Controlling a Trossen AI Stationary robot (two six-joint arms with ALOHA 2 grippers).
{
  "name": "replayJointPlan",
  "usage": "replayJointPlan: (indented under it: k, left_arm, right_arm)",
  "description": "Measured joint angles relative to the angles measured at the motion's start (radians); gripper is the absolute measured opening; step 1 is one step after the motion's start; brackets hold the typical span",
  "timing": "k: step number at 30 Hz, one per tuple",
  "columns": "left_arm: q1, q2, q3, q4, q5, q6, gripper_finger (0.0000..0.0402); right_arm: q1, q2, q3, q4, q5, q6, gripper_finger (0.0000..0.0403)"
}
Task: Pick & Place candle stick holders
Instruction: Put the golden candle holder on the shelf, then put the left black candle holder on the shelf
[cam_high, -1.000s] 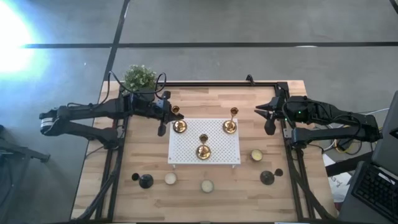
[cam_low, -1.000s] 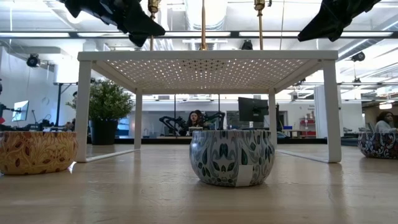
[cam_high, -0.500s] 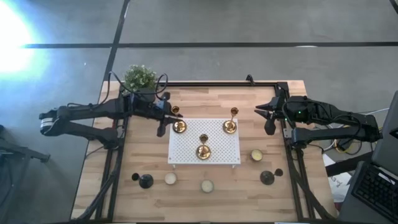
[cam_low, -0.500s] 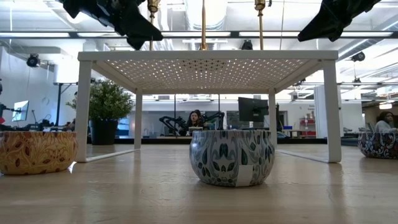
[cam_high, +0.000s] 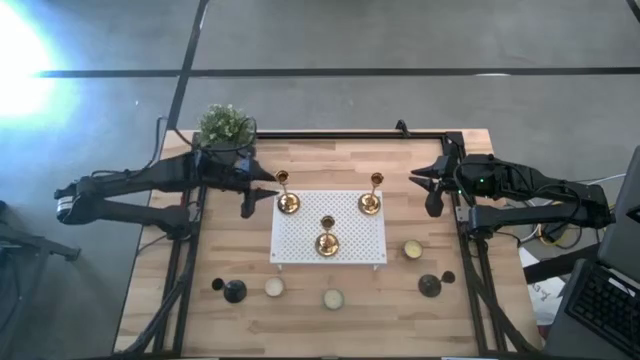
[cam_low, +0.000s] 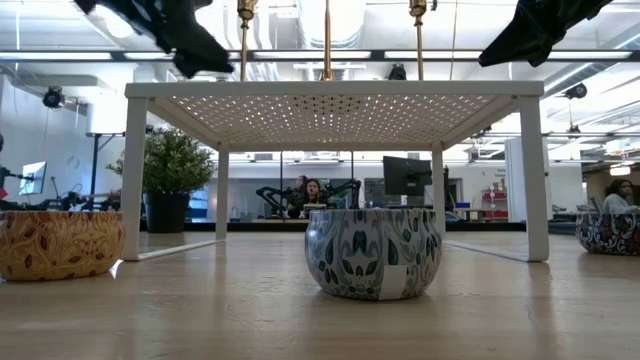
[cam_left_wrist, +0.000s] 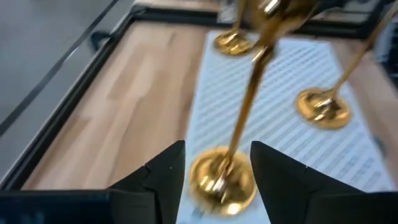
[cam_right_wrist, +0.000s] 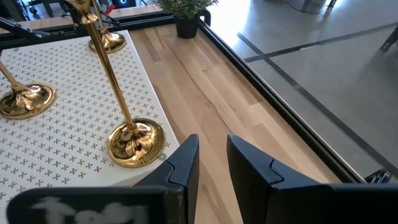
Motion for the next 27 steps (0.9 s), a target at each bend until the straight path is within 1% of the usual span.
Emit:
replayJointPlan:
  k: [3,10,15,20,23,27]
  left_arm:
    - [0.0,-0.063,0.0,-0.074,-0.05,-0.055,0.019]
    - [-0.014,-0.184,0.002,-0.204,-0.019,-0.187,0.019]
    - [-0.053,-0.231,0.002,-0.31,-0.019,-0.267,0.0184]
    - [-0.129,-0.244,-0.003,-0.372,-0.025,-0.358,0.0164]
    - [-0.196,-0.241,-0.005,-0.39,-0.059,-0.414,0.0152]
    - [-0.317,-0.241,-0.005,-0.406,-0.14,-0.484,0.0138]
  right_arm:
    - [0.0,0.0,0.0,0.0,0.0,0.0,0.0069]
    - [0.0,0.0,0.0,0.0,0.0,-0.009,0.0067]
    - [0.0,0.0,0.0,0.0,0.0,-0.008,0.0076]
    - [0.0,0.0,0.0,0.0,-0.002,0.008,0.0079]
    - [0.0,0.0,0.0,-0.001,-0.014,0.043,0.0074]
    - [0.0,-0.003,0.0,-0.015,-0.1,0.052,0.0067]
